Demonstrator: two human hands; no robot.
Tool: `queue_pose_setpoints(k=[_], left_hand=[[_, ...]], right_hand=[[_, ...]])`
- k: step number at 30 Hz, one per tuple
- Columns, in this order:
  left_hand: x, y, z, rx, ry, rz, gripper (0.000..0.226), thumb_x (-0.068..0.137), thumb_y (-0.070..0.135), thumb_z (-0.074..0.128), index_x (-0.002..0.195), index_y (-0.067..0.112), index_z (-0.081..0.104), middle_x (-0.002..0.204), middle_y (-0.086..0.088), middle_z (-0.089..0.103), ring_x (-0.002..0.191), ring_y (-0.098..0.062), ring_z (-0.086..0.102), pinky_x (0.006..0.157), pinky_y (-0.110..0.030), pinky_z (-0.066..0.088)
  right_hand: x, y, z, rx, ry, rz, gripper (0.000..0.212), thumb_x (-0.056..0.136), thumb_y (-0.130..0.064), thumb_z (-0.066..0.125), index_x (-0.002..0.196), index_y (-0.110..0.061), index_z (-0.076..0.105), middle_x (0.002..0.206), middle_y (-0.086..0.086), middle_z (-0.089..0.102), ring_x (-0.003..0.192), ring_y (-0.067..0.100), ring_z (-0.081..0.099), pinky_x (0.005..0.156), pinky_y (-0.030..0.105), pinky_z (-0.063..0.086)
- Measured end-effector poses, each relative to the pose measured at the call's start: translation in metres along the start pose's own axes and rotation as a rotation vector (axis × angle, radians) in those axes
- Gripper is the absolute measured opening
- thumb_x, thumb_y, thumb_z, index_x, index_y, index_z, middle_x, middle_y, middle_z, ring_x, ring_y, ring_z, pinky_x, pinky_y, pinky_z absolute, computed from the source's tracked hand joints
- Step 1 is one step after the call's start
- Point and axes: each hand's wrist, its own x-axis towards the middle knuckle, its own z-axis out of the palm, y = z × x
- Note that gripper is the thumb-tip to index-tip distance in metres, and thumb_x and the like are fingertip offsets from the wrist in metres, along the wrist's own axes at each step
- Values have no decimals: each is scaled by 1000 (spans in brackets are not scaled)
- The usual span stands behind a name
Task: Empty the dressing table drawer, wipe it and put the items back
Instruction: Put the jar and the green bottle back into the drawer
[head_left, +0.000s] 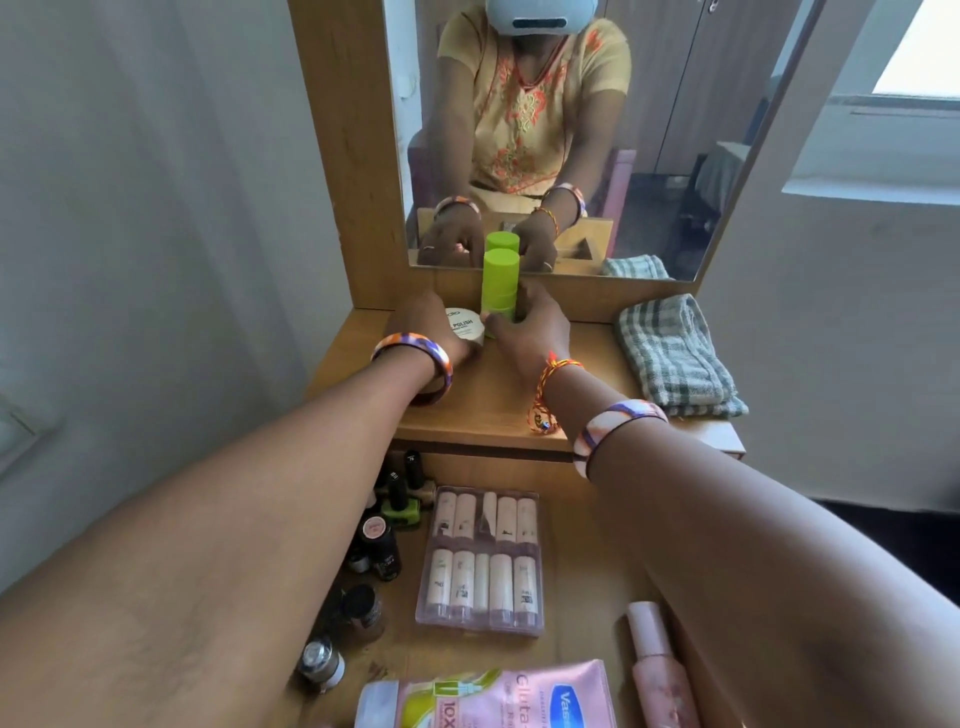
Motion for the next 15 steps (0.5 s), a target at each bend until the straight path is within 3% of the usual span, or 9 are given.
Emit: queue_pose_setpoints(k=[8, 15], left_hand=[[-25, 0, -8, 52, -8, 14, 64, 79, 44, 69, 122, -1, 53, 124, -18, 58, 111, -32, 55, 76, -29, 40], [-74, 7, -11, -14, -7, 74, 67, 65, 53, 74, 113, 7, 61, 115, -10, 64, 101, -26, 61, 70, -28, 45]], right_hand=[[-11, 3, -10, 76, 7, 90, 42, 82, -23, 70, 118, -7, 54, 120, 11, 61, 113, 26, 56, 94, 33, 45], [-46, 14, -44, 97, -106, 112, 46, 82, -23, 69, 122, -6, 52, 112, 11, 62, 105, 29, 62, 93, 49, 50]])
